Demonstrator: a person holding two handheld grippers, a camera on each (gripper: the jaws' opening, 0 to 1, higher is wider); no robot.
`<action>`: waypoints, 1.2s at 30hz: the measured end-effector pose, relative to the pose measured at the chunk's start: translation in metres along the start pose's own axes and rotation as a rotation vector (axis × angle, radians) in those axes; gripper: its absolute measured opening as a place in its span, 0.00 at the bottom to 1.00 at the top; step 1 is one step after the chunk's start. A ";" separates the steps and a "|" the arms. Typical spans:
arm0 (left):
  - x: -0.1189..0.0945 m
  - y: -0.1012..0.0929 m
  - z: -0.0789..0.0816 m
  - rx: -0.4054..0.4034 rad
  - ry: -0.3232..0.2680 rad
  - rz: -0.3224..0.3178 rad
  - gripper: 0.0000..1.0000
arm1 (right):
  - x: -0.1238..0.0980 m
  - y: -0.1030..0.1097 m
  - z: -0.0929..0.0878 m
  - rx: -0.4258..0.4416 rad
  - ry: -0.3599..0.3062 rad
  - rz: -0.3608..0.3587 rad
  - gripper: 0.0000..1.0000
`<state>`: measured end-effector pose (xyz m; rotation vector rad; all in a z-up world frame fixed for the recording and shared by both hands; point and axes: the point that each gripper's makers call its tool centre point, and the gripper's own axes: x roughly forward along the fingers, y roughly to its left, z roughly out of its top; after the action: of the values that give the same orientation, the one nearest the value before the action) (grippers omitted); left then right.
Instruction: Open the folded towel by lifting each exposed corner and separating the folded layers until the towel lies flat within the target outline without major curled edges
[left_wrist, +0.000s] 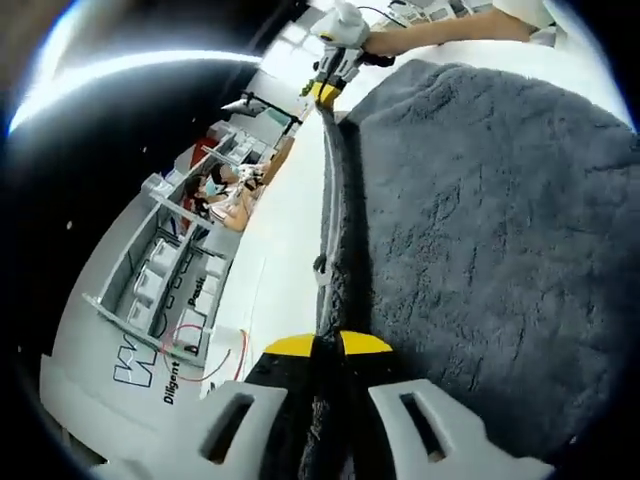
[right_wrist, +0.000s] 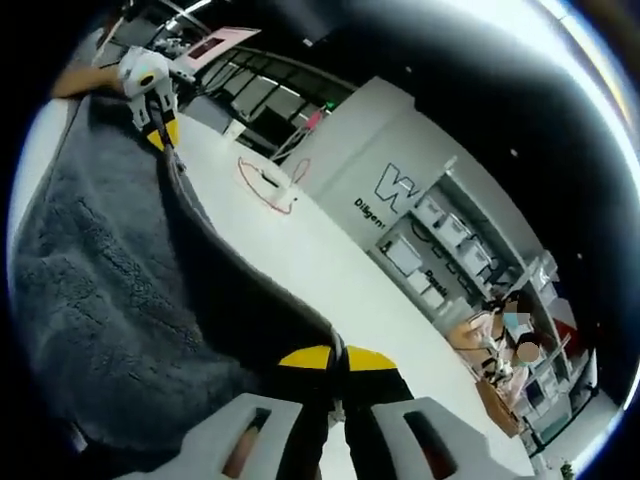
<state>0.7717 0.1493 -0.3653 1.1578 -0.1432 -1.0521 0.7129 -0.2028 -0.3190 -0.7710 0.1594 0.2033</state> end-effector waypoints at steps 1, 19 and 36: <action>-0.001 0.002 -0.004 -0.035 0.010 0.004 0.08 | 0.000 -0.001 0.001 0.004 -0.003 -0.001 0.00; -0.023 0.021 -0.049 -0.061 0.086 0.024 0.05 | -0.003 -0.001 0.009 -0.012 -0.034 -0.006 0.00; -0.023 0.014 -0.044 -0.049 0.080 0.021 0.06 | 0.012 -0.024 0.029 -0.010 -0.051 -0.005 0.00</action>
<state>0.7933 0.1960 -0.3639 1.1496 -0.0657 -0.9842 0.7323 -0.1975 -0.2854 -0.7748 0.1077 0.2187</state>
